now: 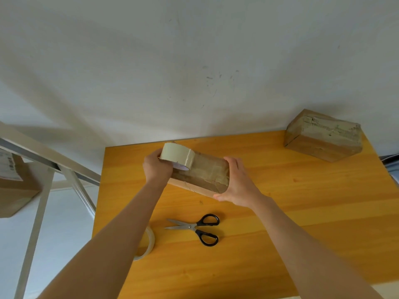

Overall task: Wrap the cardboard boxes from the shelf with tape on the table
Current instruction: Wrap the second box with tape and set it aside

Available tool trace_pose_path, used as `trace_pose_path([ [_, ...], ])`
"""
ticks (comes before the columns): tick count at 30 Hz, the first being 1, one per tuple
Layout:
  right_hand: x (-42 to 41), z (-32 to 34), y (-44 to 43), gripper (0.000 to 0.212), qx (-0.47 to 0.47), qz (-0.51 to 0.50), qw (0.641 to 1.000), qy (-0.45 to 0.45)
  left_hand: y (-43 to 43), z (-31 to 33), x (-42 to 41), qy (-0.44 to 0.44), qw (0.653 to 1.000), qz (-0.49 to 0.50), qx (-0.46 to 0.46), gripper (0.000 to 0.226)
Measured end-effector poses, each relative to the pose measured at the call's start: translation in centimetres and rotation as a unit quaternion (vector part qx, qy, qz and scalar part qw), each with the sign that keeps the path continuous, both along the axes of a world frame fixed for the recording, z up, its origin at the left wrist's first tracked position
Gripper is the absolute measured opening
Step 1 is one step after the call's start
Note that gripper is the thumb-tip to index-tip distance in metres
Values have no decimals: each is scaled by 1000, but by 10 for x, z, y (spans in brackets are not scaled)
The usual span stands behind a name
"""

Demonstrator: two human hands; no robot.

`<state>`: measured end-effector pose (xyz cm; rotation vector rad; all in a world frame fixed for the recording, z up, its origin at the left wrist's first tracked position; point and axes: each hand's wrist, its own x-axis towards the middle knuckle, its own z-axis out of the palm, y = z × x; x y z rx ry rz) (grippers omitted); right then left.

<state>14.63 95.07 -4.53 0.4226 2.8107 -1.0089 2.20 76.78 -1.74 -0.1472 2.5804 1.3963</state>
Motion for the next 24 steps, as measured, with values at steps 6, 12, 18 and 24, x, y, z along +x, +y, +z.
trace_pose_path([
  [6, 1, 1, 2, 112, -7, 1, 1000, -4, -11, 3, 1, 59, 996, -53, -45, 30],
  [12, 2, 1, 5, 113, 1, -4, 1000, -9, -48, 17, -34, 190, 939, -186, -220, 48],
  [18, 2, 2, 10, 114, 10, 3, 1000, -17, -51, 24, -42, 194, 871, -253, -374, 39],
  [24, 2, 6, 20, 114, 28, 19, 999, -21, -60, 21, -48, 196, 832, -284, -434, 49],
])
